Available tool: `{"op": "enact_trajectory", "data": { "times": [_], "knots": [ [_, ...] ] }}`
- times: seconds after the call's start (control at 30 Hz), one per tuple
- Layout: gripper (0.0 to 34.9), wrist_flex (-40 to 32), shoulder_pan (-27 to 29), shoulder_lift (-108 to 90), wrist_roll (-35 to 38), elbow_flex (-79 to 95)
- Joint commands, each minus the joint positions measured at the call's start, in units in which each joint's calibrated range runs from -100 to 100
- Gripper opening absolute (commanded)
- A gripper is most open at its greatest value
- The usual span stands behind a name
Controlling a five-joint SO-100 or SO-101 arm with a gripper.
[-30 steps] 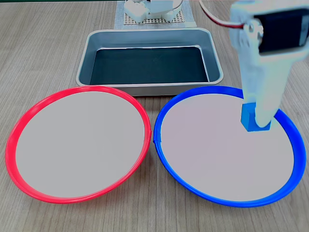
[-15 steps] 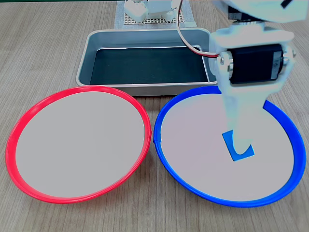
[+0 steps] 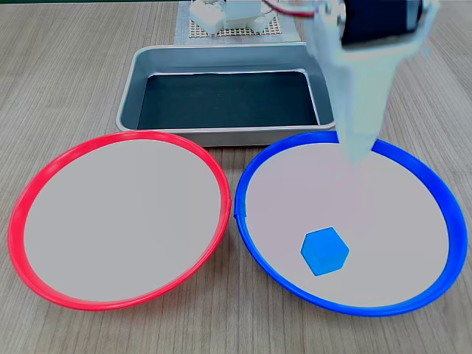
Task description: Move a blue block from tray to blue dish
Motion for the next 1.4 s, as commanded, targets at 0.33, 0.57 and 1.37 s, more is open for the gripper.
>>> {"op": "enact_trajectory", "data": {
  "times": [0.33, 0.57, 1.37],
  "knots": [
    [0.0, -29.3, 2.5, -79.6, 5.3, 82.4],
    [0.0, -16.6, 9.4, -100.8, 6.1, 97.0],
    [0.3, 2.6, 15.2, -110.0, 5.3, 97.6]
  ]
}}
